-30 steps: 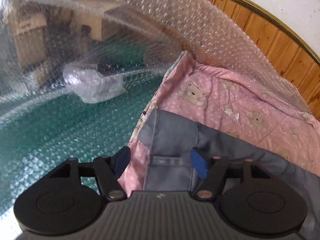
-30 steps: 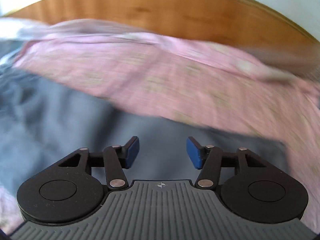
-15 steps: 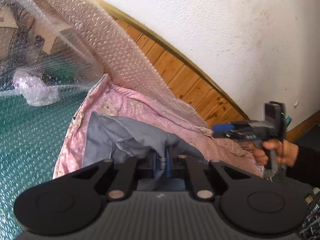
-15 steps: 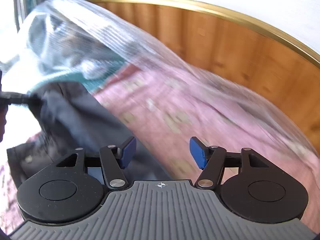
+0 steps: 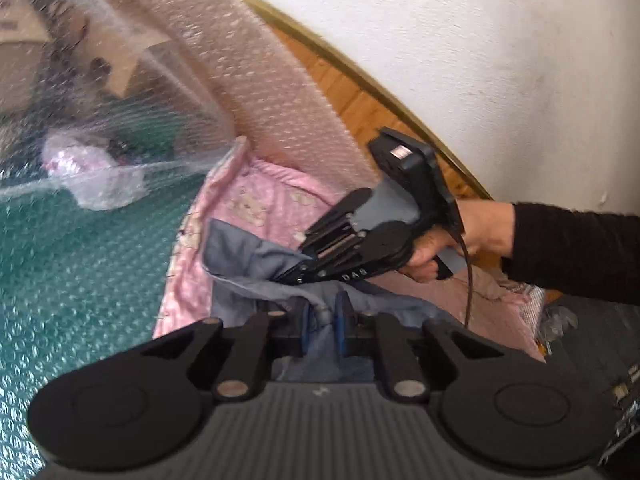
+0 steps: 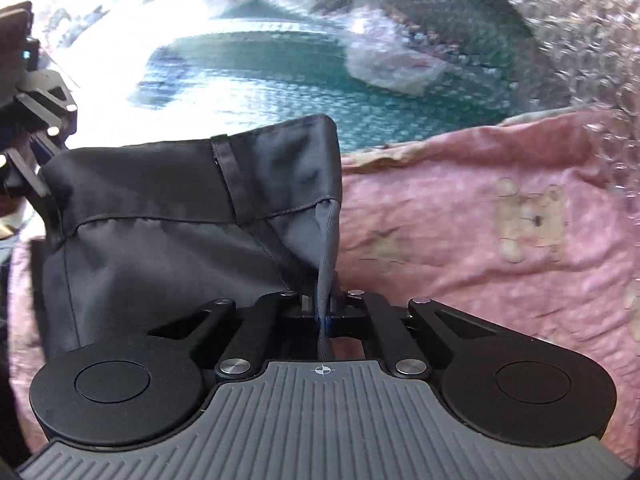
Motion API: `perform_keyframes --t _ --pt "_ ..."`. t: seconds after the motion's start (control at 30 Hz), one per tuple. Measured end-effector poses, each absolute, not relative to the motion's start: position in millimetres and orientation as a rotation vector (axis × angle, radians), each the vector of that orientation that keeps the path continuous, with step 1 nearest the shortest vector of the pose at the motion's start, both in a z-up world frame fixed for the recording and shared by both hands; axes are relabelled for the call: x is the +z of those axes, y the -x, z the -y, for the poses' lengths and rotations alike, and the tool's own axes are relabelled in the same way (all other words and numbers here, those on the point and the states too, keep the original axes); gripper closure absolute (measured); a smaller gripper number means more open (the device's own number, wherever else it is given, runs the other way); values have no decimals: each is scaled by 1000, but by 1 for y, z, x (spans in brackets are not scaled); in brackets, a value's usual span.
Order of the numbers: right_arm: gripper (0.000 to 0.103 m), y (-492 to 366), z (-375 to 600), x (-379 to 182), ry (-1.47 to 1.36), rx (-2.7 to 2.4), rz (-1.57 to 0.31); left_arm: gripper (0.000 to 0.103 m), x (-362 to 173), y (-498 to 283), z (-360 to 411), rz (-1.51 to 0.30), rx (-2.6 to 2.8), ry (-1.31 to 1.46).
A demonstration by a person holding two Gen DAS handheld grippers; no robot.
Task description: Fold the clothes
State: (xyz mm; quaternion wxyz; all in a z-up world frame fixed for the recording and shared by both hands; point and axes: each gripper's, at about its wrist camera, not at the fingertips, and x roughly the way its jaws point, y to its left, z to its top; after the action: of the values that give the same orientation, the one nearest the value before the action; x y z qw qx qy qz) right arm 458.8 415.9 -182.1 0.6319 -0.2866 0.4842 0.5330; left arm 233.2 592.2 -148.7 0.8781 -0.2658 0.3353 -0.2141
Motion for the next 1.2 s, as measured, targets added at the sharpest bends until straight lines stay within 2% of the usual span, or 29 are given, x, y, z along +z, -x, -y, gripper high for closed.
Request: perform_keyframes --t 0.03,0.07,0.1,0.13,0.2,0.23,0.3,0.4,0.47,0.53,0.63,0.7,0.73,0.77,0.8,0.83,0.9,1.0,1.07,1.1,1.13,1.17,1.2 --pt "102 -458 -415 -186 664 1186 -1083 90 -156 -239 -595 -694 -442 582" --pt "102 -457 -411 -187 627 1173 -1073 89 -160 -245 -598 -692 -440 596" --pt "89 -458 -404 -185 587 1142 -1072 86 -162 -250 -600 -696 -434 595" --pt "59 -462 -392 -179 549 1100 -1048 82 -161 -252 -602 -696 -424 581" --pt "42 -470 -367 -166 467 1011 -995 77 -154 -255 -607 -687 -402 540" --pt "42 -476 -348 -154 406 960 -966 68 -150 -255 -610 -685 -391 514" --pt "42 -485 -305 -128 272 887 -925 58 -139 -253 -614 -681 -380 438" --pt "44 -463 -272 -101 201 969 -894 56 -120 -255 -607 -673 -419 301" --pt "45 -440 -263 -91 201 1054 -902 48 -106 -262 -586 -656 -475 171" --pt "45 -415 -259 -100 262 1078 -920 29 -101 -270 -558 -639 -542 42" --pt "45 -393 -256 -123 344 1059 -958 23 -112 -281 -518 -678 -639 -178" --pt "46 -388 -253 -136 386 1048 -973 23 -124 -289 -502 -713 -696 -282" --pt "56 -387 -249 -141 390 1054 -992 24 -131 -293 -499 -726 -705 -316" --pt "72 -389 -246 -145 389 1068 -1020 27 -136 -298 -498 -744 -712 -336" --pt "100 -390 -243 -149 387 1082 -1049 39 -140 -302 -498 -763 -727 -349" --pt "101 -391 -240 -151 384 1096 -1065 55 -141 -305 -499 -778 -749 -364" --pt "103 -393 -231 -144 340 1122 -1063 71 -140 -309 -501 -801 -793 -397" --pt "103 -400 -217 -132 278 1135 -1055 71 -126 -307 -503 -789 -833 -452" --pt "103 -403 -214 -128 269 1149 -1049 55 -113 -306 -501 -743 -801 -503" --pt "103 -402 -215 -126 279 1161 -1045 31 -108 -304 -499 -718 -786 -536" --pt "103 -400 -218 -125 303 1177 -1036 21 -105 -301 -497 -694 -781 -582" --pt "103 -397 -220 -124 327 1192 -1027 14 -104 -299 -494 -676 -788 -637" --pt "103 -393 -223 -122 356 1207 -1016 14 -106 -297 -491 -664 -799 -694"
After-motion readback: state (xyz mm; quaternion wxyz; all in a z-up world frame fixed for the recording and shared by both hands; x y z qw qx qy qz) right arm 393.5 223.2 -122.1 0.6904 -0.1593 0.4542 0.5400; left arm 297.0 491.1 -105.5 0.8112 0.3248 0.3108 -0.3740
